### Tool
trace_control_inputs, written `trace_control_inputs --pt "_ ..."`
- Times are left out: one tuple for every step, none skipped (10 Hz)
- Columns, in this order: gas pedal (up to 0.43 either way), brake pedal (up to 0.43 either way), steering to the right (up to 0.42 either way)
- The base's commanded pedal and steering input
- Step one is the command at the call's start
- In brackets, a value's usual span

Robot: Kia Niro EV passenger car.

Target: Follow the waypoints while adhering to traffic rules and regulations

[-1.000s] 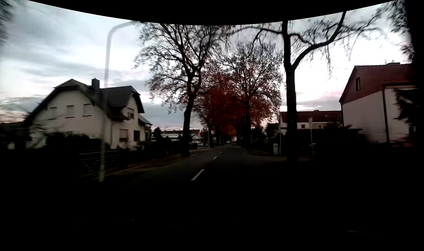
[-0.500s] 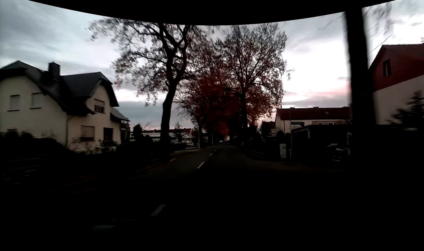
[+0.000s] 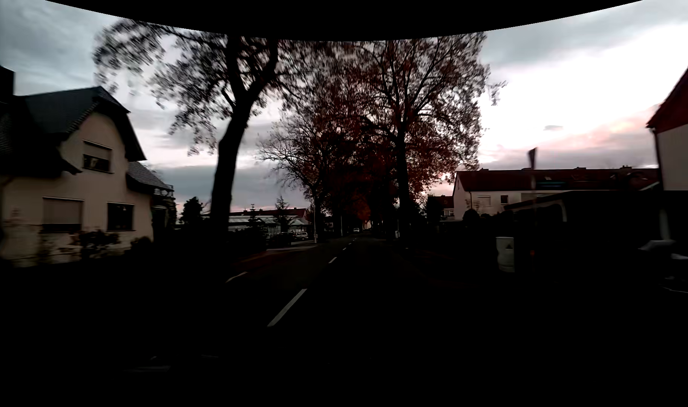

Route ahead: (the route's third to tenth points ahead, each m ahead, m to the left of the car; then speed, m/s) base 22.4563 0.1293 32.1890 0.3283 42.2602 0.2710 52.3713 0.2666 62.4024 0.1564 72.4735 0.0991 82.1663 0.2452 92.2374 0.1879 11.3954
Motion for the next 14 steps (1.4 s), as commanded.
trace_control_inputs --pt "0.079 0.000 -0.002" --pt "0.067 0.000 -0.002" --pt "0.067 0.000 -0.002" --pt "0.067 0.000 -0.001" --pt "0.067 0.000 0.001" --pt "0.067 0.000 0.002" --pt "0.067 0.000 0.001" --pt "0.067 0.000 0.001" --pt "0.067 0.000 0.001" --pt "0.067 0.000 0.001" --pt "0.059 0.000 0.001" --pt "0.047 0.000 0.001" --pt "0.047 0.000 0.001" --pt "0.047 0.000 0.001"
